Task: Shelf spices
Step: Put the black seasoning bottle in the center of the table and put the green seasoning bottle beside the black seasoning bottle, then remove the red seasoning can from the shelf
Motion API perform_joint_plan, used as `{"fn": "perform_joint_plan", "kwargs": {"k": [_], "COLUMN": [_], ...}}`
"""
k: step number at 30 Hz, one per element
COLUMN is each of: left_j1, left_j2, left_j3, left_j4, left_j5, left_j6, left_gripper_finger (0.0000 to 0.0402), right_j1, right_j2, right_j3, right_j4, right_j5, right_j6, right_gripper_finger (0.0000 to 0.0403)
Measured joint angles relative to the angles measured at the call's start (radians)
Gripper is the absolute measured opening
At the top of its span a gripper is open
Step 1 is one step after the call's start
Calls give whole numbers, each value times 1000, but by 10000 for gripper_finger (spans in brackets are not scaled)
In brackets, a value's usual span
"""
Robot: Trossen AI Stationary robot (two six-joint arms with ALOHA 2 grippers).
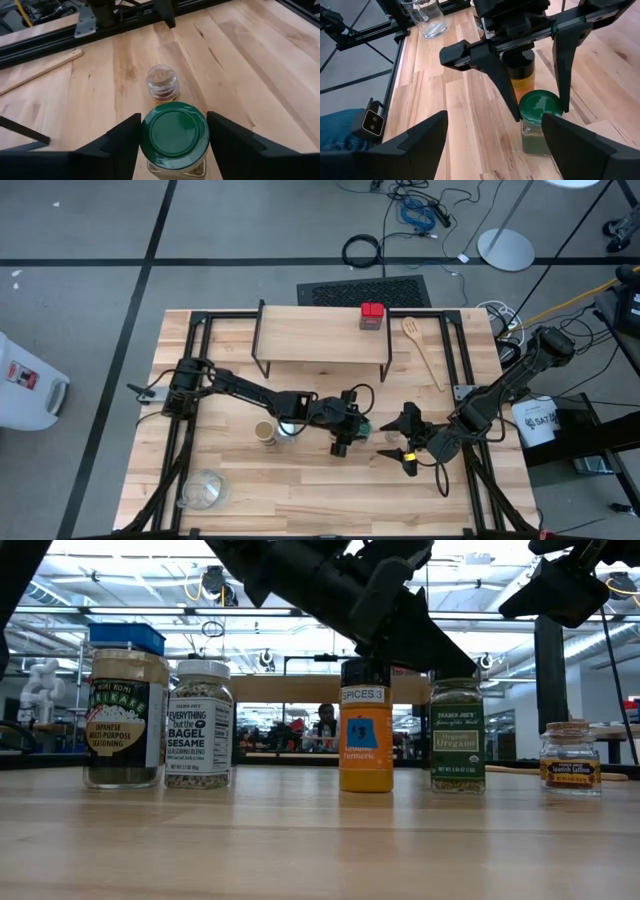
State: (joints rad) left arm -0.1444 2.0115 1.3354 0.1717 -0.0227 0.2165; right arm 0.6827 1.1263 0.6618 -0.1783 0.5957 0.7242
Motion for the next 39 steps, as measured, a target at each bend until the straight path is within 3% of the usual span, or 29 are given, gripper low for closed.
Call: {"fn": "perform_joint_plan", "kwargs": {"k": [11, 24, 39], "left_j1": [-6, -54, -66], "left_j2": [-1, 1, 2], "left_j3": [6, 142, 159], "left_j4": [-12, -287, -290], "left_j5": [-43, -151, -170], "left_j6": [-33, -58, -106], "left_gripper_finger": [214, 214, 214], "right_j1": [0, 0, 0], "right_j2": [0, 0, 0], "right_j3": [0, 0, 0], "right_j4": [0, 1, 1], "right_j5": [0, 0, 0], "right_j6": [0, -1, -2], "right_gripper_finger": [310, 310, 310]}}
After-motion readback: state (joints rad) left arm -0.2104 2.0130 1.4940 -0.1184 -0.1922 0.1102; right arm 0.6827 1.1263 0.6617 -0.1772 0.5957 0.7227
